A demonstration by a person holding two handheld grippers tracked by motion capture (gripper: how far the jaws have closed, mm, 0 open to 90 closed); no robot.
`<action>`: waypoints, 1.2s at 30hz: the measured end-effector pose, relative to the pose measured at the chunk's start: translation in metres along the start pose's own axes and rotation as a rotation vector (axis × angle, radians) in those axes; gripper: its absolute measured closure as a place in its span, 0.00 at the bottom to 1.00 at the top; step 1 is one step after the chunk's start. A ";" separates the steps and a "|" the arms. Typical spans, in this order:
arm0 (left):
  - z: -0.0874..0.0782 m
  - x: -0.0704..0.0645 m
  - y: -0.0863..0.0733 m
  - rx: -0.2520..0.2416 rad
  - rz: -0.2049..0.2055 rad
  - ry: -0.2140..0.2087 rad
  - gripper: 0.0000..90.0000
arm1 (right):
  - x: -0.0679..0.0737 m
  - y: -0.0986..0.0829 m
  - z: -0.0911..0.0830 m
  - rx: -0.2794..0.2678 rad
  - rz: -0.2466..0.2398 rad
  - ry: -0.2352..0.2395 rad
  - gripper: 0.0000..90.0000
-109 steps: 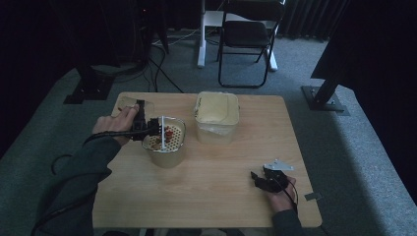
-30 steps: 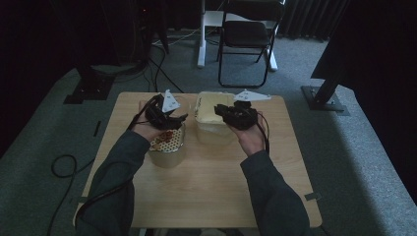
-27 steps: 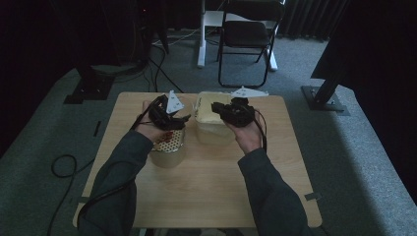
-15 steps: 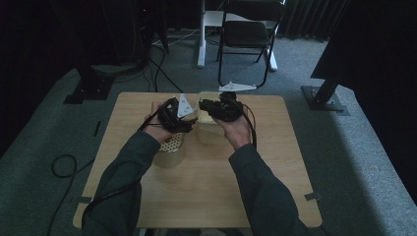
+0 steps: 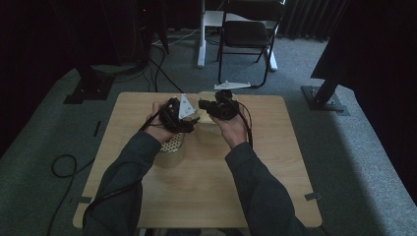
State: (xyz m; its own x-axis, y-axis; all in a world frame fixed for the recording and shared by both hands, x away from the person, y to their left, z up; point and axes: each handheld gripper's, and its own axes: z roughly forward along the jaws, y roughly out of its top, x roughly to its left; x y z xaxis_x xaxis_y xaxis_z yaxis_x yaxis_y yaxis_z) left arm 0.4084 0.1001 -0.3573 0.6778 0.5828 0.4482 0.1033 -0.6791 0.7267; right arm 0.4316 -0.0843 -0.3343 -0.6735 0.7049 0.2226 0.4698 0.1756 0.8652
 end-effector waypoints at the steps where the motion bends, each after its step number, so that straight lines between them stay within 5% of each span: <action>1: 0.001 0.000 0.000 0.000 -0.005 -0.003 0.35 | 0.000 0.000 0.000 -0.003 0.003 -0.001 0.98; 11: 0.001 0.007 -0.017 0.027 -0.051 -0.021 0.32 | -0.009 0.005 -0.010 -0.044 0.029 -0.068 0.98; 17: -0.008 0.023 -0.034 0.009 -0.119 0.006 0.33 | -0.018 0.005 -0.023 -0.091 0.039 -0.140 0.98; 23: -0.015 0.030 -0.041 0.016 -0.131 0.028 0.33 | -0.025 0.004 -0.018 -0.087 0.047 -0.189 0.97; 24: -0.015 0.030 -0.042 0.018 -0.132 0.031 0.33 | -0.026 0.004 -0.016 -0.077 0.041 -0.209 0.96; 26: -0.015 0.031 -0.043 0.015 -0.140 0.032 0.33 | -0.027 0.003 -0.012 -0.063 0.036 -0.238 0.70; 27: -0.015 0.031 -0.044 0.015 -0.141 0.033 0.33 | -0.026 0.002 -0.012 -0.062 0.028 -0.255 0.65; 31: -0.016 0.032 -0.046 0.019 -0.146 0.033 0.33 | -0.024 -0.001 -0.012 -0.054 -0.010 -0.260 0.61; 36: -0.017 0.033 -0.047 0.013 -0.155 0.037 0.33 | -0.031 -0.006 -0.015 -0.056 0.005 -0.279 0.56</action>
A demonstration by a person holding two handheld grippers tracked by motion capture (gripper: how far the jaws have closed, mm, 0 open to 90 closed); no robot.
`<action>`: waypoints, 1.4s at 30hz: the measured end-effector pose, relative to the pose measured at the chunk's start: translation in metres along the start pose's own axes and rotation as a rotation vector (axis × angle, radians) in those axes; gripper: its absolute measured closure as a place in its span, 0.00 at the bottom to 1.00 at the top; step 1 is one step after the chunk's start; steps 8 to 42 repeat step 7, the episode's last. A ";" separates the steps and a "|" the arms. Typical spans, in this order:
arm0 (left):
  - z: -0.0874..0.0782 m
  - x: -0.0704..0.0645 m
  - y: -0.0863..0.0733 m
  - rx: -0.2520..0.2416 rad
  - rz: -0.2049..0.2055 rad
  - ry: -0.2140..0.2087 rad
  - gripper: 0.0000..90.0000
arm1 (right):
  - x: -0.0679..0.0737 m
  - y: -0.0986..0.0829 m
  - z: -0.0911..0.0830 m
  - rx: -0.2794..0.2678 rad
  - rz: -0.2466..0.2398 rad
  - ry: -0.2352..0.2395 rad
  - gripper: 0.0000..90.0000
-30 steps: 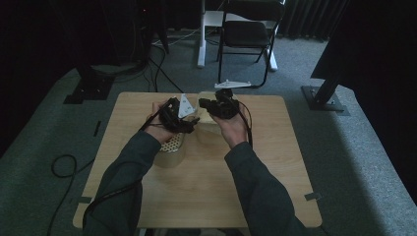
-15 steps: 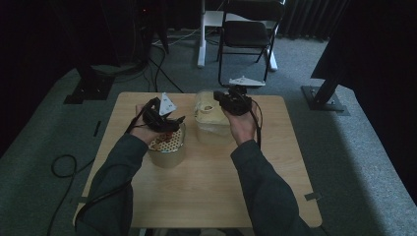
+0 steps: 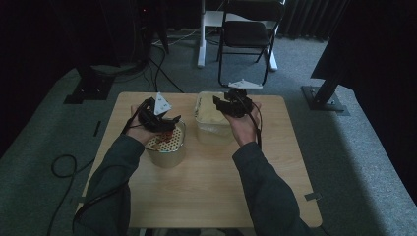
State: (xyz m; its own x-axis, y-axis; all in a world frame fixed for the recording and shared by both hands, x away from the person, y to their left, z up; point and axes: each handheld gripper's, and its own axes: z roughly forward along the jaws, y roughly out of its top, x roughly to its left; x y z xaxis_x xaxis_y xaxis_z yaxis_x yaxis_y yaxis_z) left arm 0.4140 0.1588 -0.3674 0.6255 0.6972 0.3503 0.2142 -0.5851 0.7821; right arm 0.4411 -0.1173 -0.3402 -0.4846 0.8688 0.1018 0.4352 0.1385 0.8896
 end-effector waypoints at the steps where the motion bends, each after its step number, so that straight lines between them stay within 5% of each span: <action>1: 0.000 0.000 0.000 0.000 0.000 0.000 0.33 | -0.002 -0.001 -0.001 -0.001 0.004 -0.001 0.56; 6: -0.003 0.006 -0.002 -0.008 -0.026 0.012 0.33 | -0.020 -0.012 -0.011 -0.006 0.022 -0.024 0.52; 42: -0.003 0.006 -0.002 -0.008 -0.026 0.012 0.33 | -0.020 -0.012 -0.011 -0.006 0.022 -0.024 0.52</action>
